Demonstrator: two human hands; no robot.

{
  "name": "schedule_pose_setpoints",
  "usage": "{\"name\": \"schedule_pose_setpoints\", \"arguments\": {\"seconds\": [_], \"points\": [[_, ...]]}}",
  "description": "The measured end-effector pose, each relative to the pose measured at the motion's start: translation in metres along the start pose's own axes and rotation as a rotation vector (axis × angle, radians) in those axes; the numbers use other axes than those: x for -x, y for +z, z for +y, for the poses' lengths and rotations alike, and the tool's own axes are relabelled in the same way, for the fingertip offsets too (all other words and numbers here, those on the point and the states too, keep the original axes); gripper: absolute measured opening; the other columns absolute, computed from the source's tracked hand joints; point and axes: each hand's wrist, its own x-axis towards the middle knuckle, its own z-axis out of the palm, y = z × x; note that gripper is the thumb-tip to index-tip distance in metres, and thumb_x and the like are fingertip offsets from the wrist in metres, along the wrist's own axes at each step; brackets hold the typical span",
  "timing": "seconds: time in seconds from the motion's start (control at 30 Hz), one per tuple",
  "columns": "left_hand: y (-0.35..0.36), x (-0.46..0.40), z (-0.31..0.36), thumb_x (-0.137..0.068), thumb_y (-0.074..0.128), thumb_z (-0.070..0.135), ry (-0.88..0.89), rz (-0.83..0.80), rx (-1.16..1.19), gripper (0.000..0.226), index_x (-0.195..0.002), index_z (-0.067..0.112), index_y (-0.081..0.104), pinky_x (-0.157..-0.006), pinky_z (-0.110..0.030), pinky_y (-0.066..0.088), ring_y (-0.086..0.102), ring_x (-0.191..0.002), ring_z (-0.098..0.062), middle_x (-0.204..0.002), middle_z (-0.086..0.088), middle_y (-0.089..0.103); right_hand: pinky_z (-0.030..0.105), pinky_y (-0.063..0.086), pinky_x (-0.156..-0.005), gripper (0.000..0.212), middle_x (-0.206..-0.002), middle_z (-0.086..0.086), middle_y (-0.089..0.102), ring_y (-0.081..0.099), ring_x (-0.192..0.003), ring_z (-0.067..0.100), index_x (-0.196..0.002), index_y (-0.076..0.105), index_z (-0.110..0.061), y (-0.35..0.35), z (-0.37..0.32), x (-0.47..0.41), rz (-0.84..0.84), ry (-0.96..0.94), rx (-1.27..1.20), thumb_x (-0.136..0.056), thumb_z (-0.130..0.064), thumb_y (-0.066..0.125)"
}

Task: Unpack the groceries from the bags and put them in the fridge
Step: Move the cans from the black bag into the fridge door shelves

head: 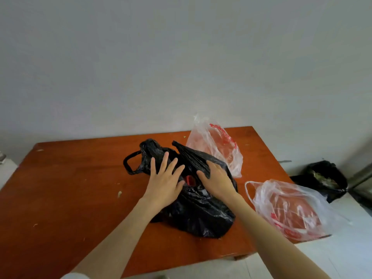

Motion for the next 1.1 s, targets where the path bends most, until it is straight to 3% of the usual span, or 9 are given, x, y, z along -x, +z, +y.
{"name": "schedule_pose_setpoints", "arguments": {"seconds": [0.23, 0.33, 0.4, 0.5, 0.6, 0.7, 0.87, 1.0, 1.1], "points": [[0.03, -0.016, -0.038, -0.087, 0.015, 0.06, 0.195, -0.119, -0.047, 0.069, -0.132, 0.02, 0.048, -0.104, -0.057, -0.022, 0.004, -0.145, -0.025, -0.141, -0.004, 0.044, 0.059, 0.02, -0.109, 0.088, -0.156, 0.009, 0.015, 0.011, -0.143, 0.031, -0.149, 0.01, -0.01, 0.054, -0.027, -0.053, -0.124, 0.331, 0.246, -0.087, -0.061, 0.047], [0.038, -0.018, -0.045, -0.089, 0.025, 0.061, 0.232, -0.172, -0.03, 0.064, -0.125, 0.018, 0.054, -0.105, -0.059, -0.02, -0.002, -0.145, -0.027, -0.147, -0.005, 0.037, 0.05, 0.031, -0.104, 0.06, -0.146, 0.013, 0.03, 0.024, -0.136, 0.033, -0.141, 0.032, -0.008, 0.06, -0.013, -0.06, -0.155, 0.369, 0.407, -0.093, -0.041, 0.049], [0.044, -0.018, -0.048, -0.089, 0.036, 0.059, 0.222, -0.225, -0.019, 0.06, -0.13, 0.017, 0.048, -0.106, -0.061, -0.019, -0.004, -0.145, -0.026, -0.147, -0.003, 0.036, 0.042, 0.043, -0.087, 0.027, -0.127, 0.013, 0.049, 0.044, -0.12, 0.033, -0.116, 0.054, -0.007, 0.059, 0.0, -0.058, -0.117, 0.367, 0.378, -0.094, -0.023, 0.048], [0.053, -0.015, -0.054, -0.09, 0.035, 0.057, 0.196, -0.287, 0.026, 0.059, -0.136, 0.021, 0.04, -0.106, -0.059, -0.016, 0.016, -0.143, -0.022, -0.137, -0.003, 0.045, 0.033, 0.048, -0.064, 0.019, -0.094, 0.015, 0.062, 0.062, -0.087, 0.034, -0.075, 0.053, -0.009, 0.051, 0.022, -0.053, -0.034, 0.514, 0.022, -0.091, -0.013, 0.044], [0.06, -0.008, -0.057, -0.082, 0.009, 0.067, 0.154, -0.3, 0.158, 0.076, -0.135, 0.024, 0.044, -0.113, -0.05, -0.004, 0.043, -0.125, -0.018, -0.122, -0.002, 0.055, 0.044, 0.054, -0.078, 0.016, -0.084, 0.018, 0.058, 0.062, -0.084, 0.035, -0.101, 0.055, 0.001, 0.041, 0.034, -0.052, 0.062, 0.812, -0.934, -0.095, -0.006, 0.042], [0.069, 0.006, -0.054, -0.077, -0.011, 0.07, 0.075, -0.196, 0.296, 0.097, -0.116, 0.021, 0.063, -0.117, -0.042, 0.012, 0.055, -0.106, -0.015, -0.101, 0.001, 0.063, 0.048, 0.038, -0.099, 0.029, -0.091, 0.02, 0.052, 0.054, -0.11, 0.035, -0.124, 0.042, 0.006, 0.028, 0.043, -0.04, 0.084, 0.92, -1.635, -0.098, -0.003, 0.036], [0.095, 0.03, -0.042, -0.095, 0.025, 0.046, -0.017, 0.099, 0.313, 0.061, -0.08, 0.011, 0.073, -0.104, -0.045, 0.038, 0.06, -0.091, -0.018, -0.077, 0.0, 0.061, 0.045, 0.037, -0.101, 0.017, -0.103, 0.021, 0.059, 0.051, -0.119, 0.03, -0.105, 0.049, 0.004, 0.02, 0.068, -0.02, 0.117, 1.007, -1.954, -0.097, -0.002, 0.036], [0.091, 0.033, -0.037, -0.092, 0.038, 0.036, -0.11, 0.241, 0.191, 0.045, -0.082, 0.01, 0.072, -0.096, -0.055, 0.041, 0.049, -0.101, -0.022, -0.078, -0.005, 0.061, 0.038, 0.044, -0.092, 0.017, -0.091, 0.014, 0.061, 0.059, -0.087, 0.027, -0.1, 0.052, -0.006, 0.008, 0.079, -0.011, 0.14, 0.984, -2.012, -0.093, -0.009, 0.037], [0.085, 0.027, -0.039, -0.089, 0.043, 0.036, -0.171, 0.285, 0.16, 0.04, -0.085, 0.009, 0.072, -0.091, -0.055, 0.043, 0.052, -0.094, -0.027, -0.075, -0.006, 0.058, 0.038, 0.048, -0.077, 0.017, -0.088, 0.014, 0.064, 0.061, -0.082, 0.028, -0.09, 0.055, -0.006, -0.006, 0.08, -0.008, 0.094, 0.863, -2.074, -0.075, -0.01, 0.048]]}}
